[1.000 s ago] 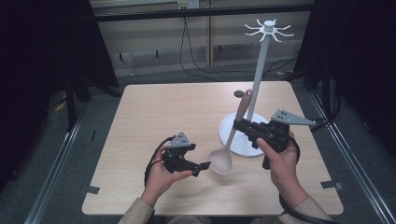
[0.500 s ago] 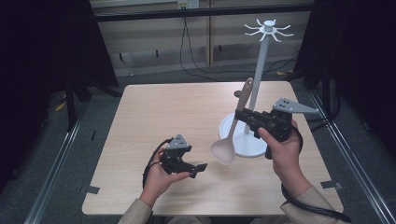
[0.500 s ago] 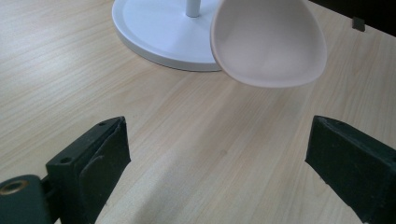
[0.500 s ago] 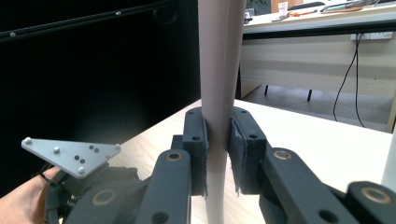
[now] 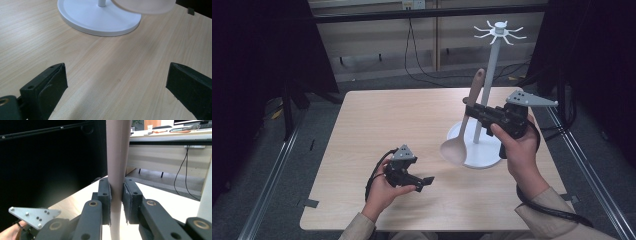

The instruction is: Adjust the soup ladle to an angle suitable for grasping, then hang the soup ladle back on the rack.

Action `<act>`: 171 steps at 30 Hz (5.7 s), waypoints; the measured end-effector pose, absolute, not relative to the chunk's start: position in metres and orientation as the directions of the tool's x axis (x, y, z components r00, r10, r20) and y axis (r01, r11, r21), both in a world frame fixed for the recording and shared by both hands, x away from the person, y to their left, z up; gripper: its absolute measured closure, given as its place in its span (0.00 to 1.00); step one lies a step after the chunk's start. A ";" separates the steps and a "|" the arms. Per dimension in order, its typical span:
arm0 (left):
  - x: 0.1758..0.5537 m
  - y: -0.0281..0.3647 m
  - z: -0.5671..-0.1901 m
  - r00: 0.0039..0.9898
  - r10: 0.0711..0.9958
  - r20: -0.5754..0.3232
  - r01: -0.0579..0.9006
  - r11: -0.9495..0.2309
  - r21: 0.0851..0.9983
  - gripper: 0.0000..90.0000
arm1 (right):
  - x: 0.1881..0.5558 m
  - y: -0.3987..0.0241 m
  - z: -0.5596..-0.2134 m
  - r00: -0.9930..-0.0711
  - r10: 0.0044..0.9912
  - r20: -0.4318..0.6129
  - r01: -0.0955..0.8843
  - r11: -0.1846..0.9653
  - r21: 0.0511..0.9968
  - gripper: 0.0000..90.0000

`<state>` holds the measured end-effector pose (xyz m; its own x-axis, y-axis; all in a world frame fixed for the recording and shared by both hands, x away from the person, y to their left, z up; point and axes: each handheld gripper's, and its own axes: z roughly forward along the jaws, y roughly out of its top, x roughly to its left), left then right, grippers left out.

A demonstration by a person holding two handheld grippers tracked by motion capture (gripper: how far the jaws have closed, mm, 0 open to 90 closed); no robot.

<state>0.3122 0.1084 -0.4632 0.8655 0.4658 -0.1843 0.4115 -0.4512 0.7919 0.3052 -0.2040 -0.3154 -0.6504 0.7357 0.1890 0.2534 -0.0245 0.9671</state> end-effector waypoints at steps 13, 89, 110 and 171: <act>0.313 0.111 -0.464 0.868 0.455 -0.201 0.419 -0.451 0.788 0.02 | 0.313 -0.204 -0.292 -0.656 0.737 0.161 0.231 -0.007 0.973 0.87; 0.312 0.122 -0.466 0.871 0.453 -0.192 0.414 -0.465 0.783 0.02 | 0.349 -0.229 -0.273 -0.597 0.781 0.183 0.256 -0.031 0.966 0.87; 0.312 0.124 -0.465 0.869 0.457 -0.190 0.416 -0.467 0.781 0.02 | 0.349 -0.231 -0.279 -0.602 0.782 0.160 0.228 -0.024 0.973 0.86; 0.312 0.125 -0.466 0.868 0.463 -0.179 0.415 -0.480 0.773 0.03 | 0.335 -0.240 -0.289 -0.541 0.832 0.124 0.238 0.010 0.971 0.36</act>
